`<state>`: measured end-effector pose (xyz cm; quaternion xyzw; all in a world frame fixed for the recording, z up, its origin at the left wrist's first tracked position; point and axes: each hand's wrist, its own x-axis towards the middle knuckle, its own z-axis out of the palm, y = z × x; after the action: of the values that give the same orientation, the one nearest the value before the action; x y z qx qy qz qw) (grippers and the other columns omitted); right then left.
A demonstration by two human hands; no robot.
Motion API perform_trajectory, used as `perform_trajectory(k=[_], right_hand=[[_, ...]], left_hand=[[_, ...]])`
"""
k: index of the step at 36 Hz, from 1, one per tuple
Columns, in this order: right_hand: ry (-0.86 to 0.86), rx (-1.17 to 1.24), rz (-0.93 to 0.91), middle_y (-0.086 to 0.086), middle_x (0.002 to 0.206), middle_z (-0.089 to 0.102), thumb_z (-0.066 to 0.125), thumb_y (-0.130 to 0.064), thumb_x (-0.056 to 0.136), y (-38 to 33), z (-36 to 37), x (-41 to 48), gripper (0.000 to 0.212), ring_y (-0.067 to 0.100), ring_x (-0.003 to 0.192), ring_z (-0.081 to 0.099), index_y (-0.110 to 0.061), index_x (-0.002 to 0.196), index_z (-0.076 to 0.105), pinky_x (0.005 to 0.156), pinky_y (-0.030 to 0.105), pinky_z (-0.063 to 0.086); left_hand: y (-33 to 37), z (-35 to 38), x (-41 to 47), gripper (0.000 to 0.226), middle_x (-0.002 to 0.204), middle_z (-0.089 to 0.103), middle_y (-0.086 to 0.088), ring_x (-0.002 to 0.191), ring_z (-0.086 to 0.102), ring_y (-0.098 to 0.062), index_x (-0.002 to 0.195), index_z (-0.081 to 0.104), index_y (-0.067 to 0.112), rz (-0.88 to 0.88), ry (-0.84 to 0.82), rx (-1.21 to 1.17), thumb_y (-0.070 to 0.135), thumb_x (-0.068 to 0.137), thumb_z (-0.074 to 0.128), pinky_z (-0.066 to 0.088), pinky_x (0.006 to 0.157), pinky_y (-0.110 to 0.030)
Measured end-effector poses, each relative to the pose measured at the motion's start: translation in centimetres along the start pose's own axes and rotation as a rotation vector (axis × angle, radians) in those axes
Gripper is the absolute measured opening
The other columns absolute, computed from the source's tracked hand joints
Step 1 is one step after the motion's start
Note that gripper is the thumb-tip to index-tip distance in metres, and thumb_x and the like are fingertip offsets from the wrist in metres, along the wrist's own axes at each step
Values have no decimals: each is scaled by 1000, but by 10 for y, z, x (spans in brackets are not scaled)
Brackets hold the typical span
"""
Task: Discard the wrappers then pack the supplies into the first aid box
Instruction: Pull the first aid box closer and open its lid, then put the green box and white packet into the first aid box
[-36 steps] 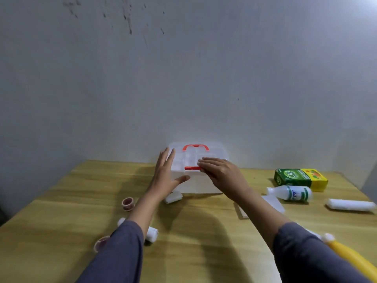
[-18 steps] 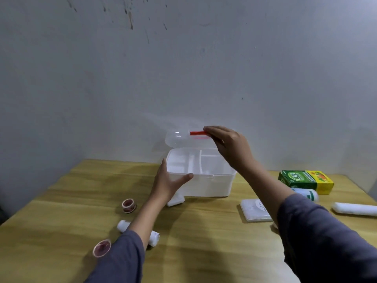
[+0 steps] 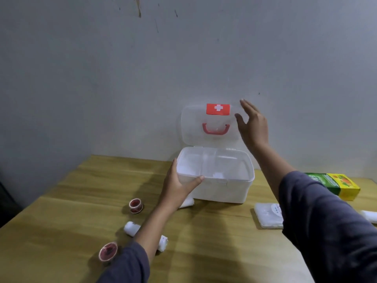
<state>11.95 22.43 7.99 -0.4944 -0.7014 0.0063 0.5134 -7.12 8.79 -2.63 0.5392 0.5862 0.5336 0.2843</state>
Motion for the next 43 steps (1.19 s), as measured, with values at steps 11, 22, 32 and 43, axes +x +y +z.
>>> perform_trajectory(k=[11,22,32,43], right_hand=[[-54,217,278,20,120,63,43,-2,89,37,5,-35,56,33,103,64,-24,140,37,92,43,48],[-164,299,386,10,95,67,48,-3,87,53,2,-48,51,29,95,64,-21,135,45,95,50,49],[-328,18,334,10,130,58,61,-19,86,85,-68,-71,48,24,123,51,-16,133,49,100,34,38],[-659,-261,506,11,147,38,71,-32,78,163,-143,-87,69,29,133,39,-17,138,40,106,38,32]], left_hand=[[1,6,-22,92,130,46,7,125,44,-10,136,39,38,57,77,40,58,55,78,43,105,-39],[3,1,-31,100,135,39,7,129,38,-11,136,38,36,52,30,6,64,49,77,38,106,-34],[6,10,-29,93,138,39,15,131,36,-5,133,31,39,32,46,-149,55,54,77,32,111,-32],[3,19,-24,90,136,49,7,128,46,-12,130,35,40,23,57,-170,55,53,77,39,109,-40]])
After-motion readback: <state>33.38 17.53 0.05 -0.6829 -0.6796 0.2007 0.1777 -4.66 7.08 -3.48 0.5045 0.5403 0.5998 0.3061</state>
